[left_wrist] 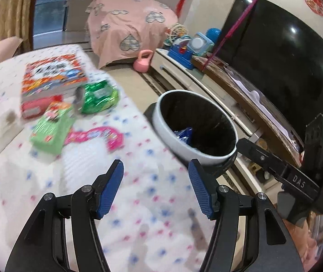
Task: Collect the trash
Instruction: 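Grasp the white milk carton with the left tool while the right tool grasps the white mesh sleeve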
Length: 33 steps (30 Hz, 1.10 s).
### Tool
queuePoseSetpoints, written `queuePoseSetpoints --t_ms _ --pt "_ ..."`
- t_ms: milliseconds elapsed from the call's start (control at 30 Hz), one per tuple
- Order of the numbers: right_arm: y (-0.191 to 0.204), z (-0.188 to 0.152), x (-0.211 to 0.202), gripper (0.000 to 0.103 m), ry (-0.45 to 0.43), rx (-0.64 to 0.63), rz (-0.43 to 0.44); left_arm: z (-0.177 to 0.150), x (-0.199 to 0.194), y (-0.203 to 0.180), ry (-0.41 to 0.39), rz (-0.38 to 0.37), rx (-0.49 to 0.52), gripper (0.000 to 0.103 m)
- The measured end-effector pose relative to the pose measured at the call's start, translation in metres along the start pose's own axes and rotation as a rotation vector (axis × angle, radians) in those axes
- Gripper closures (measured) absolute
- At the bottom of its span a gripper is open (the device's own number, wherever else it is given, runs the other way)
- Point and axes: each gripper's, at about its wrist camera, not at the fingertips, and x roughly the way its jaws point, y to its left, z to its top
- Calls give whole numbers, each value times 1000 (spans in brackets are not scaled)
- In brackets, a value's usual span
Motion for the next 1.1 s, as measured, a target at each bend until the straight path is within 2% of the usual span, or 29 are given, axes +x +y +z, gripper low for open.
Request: queuePoseSetpoints --t_ms 533,833,900,1100 --pt "64 -54 21 14 95 -29 86 -49 -49 95 -20 94 -180 43" --pt "108 -68 40 14 140 -88 134 -65 -66 147 -29 160 -279 42" --pt "116 -69 45 14 145 -97 142 -65 -69 161 -36 183 -308 41" --pt "131 -69 58 14 160 -122 160 -63 -79 211 -70 272 -414 29"
